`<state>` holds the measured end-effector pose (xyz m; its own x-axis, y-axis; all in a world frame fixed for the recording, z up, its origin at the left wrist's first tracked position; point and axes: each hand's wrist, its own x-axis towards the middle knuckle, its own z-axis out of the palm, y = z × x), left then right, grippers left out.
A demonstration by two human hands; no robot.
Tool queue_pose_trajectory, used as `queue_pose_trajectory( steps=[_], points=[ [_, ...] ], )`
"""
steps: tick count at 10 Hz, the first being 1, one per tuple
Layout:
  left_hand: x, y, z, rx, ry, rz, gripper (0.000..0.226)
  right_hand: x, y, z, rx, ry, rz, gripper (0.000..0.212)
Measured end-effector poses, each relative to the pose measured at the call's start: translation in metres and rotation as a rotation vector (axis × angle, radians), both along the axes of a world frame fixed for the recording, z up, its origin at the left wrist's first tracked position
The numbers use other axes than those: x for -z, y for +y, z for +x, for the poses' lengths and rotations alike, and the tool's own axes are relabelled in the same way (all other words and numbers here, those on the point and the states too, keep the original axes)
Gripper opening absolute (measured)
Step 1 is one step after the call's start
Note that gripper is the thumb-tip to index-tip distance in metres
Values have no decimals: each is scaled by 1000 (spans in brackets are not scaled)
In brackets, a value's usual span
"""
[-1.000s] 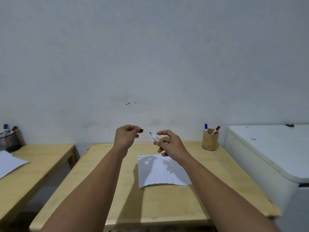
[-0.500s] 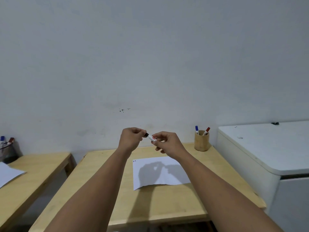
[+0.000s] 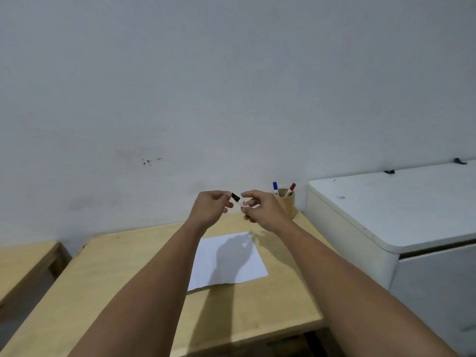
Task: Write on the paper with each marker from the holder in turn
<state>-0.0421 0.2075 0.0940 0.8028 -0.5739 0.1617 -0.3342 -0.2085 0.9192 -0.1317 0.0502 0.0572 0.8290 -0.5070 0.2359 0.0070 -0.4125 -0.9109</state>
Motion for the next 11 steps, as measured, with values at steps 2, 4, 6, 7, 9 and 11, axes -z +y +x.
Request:
queue_pose_trajectory(
  steps=[2, 4, 6, 7, 9, 11],
  points=[
    [25, -87, 20, 27, -98, 120, 53, -35, -96, 1, 368, -140, -85, 19],
    [72, -175, 35, 69, -120, 222, 86, -43, -166, 30, 457, -233, -120, 16],
    [114, -228, 51, 110, -38, 242, 97, -6, -186, 67, 418, -143, -185, 27],
    [126, -236, 55, 113, -51, 205, 71, 18, -186, 80, 405, -42, -268, 20],
    [123, -222, 50, 101, -79, 227, 82, 29, -172, 80, 460, 1, -379, 29],
    [93, -168, 12, 150, -111, 119, 73, -8, -146, 53, 530, -209, -309, 33]
  ],
)
